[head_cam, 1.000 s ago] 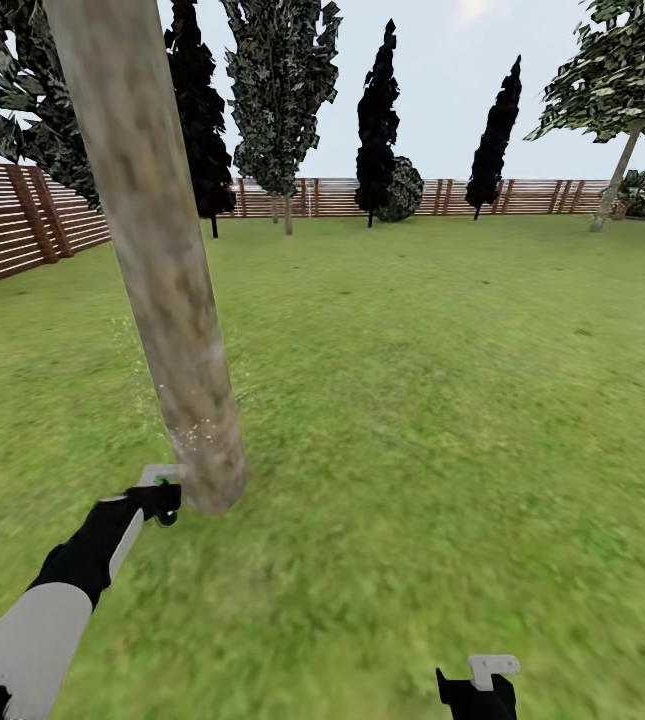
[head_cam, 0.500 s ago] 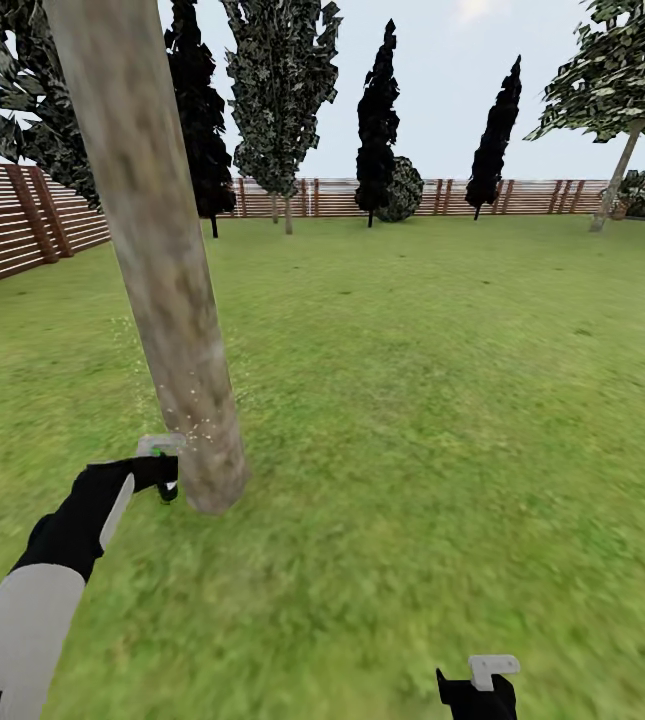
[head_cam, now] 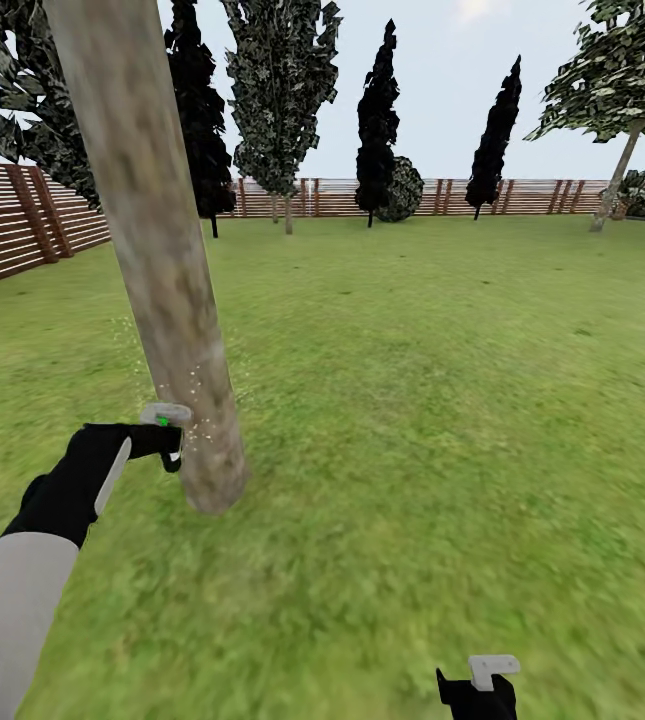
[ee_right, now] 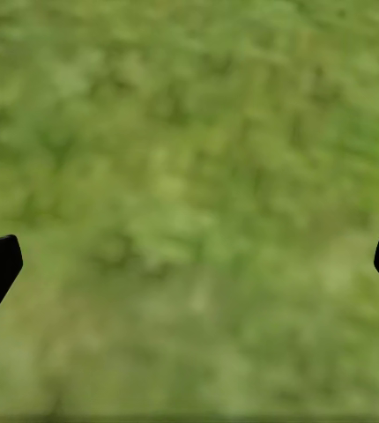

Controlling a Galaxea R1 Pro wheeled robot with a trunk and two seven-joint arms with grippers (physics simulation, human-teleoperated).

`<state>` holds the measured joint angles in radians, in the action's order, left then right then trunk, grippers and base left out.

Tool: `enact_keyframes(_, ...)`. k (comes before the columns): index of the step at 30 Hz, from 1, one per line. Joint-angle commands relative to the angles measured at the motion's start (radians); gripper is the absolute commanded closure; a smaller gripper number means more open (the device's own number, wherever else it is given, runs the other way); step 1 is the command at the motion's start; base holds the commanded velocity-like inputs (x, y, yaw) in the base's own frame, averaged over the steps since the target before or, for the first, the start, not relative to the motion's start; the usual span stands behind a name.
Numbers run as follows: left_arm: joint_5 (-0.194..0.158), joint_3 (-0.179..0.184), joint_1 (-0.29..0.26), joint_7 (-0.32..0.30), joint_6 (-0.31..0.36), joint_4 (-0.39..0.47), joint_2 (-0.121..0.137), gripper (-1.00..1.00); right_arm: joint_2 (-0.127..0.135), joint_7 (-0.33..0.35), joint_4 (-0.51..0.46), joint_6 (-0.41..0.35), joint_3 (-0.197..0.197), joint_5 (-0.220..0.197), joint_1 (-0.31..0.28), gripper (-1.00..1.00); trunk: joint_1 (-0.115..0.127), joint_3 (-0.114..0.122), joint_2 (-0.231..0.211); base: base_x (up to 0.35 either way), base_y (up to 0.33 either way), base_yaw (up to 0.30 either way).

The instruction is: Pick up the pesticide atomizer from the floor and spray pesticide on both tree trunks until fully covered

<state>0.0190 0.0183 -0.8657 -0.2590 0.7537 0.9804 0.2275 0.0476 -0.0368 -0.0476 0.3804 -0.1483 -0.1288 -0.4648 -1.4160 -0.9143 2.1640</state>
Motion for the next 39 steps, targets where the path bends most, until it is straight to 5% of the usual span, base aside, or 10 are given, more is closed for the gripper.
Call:
enact_keyframes(1,-0.003,-0.001,-0.001,0.003,0.002,0.003,0.014,1.0,0.0,0.0,0.0,0.0,0.001,0.0,0.0,-1.0,0.0,0.0,0.0,0.0,0.0,0.0)
enact_keyframes(3,-0.007,-0.003,-0.01,0.001,0.009,0.007,0.064,1.0,0.0,0.0,0.0,0.0,0.001,0.0,0.0,-1.0,0.0,0.0,0.0,0.0,0.0,0.0)
enact_keyframes(6,-0.01,0.005,-0.01,0.0,0.013,0.023,0.054,1.0,0.0,0.0,0.0,0.0,0.0,0.0,0.0,-1.0,0.0,0.0,0.0,0.0,0.0,0.0)
enact_keyframes(8,-0.009,0.007,-0.01,0.0,0.13,0.109,0.001,1.0,0.0,0.0,0.0,0.0,0.0,0.0,0.0,-1.0,0.0,0.0,0.0,0.0,0.0,0.0)
enact_keyframes(10,-0.012,0.009,-0.012,-0.001,0.172,0.187,-0.01,1.0,0.0,0.0,0.0,0.0,0.0,0.0,0.0,-1.0,0.0,0.0,0.0,0.0,0.0,0.0)
enact_keyframes(17,-0.009,-0.053,-0.025,-0.002,0.214,0.222,0.047,1.0,0.0,0.0,0.0,0.0,0.0,0.0,0.0,-1.0,0.0,0.0,0.0,0.0,0.0,0.0)
enact_keyframes(22,-0.015,0.031,-0.032,0.0,0.244,0.287,0.03,1.0,0.0,0.0,0.0,0.0,0.0,-0.001,0.0,-1.0,0.0,0.0,0.0,0.205,0.0,0.0)
enact_keyframes(26,-0.009,0.037,-0.031,0.0,0.25,0.288,0.025,1.0,0.0,0.0,0.0,0.0,0.0,0.0,0.0,-1.0,0.0,0.0,0.0,0.161,0.0,0.0)
enact_keyframes(32,-0.003,-0.054,-0.023,0.003,0.243,0.287,0.061,1.0,0.0,0.0,0.0,0.0,0.0,-0.001,0.0,-1.0,0.0,0.0,0.0,0.003,0.0,0.0)
enact_keyframes(39,-0.013,-0.052,-0.044,0.003,0.254,0.287,-0.016,1.0,0.0,0.0,0.0,0.0,0.0,0.0,0.0,-1.0,0.0,0.0,0.0,0.0,0.0,0.0)
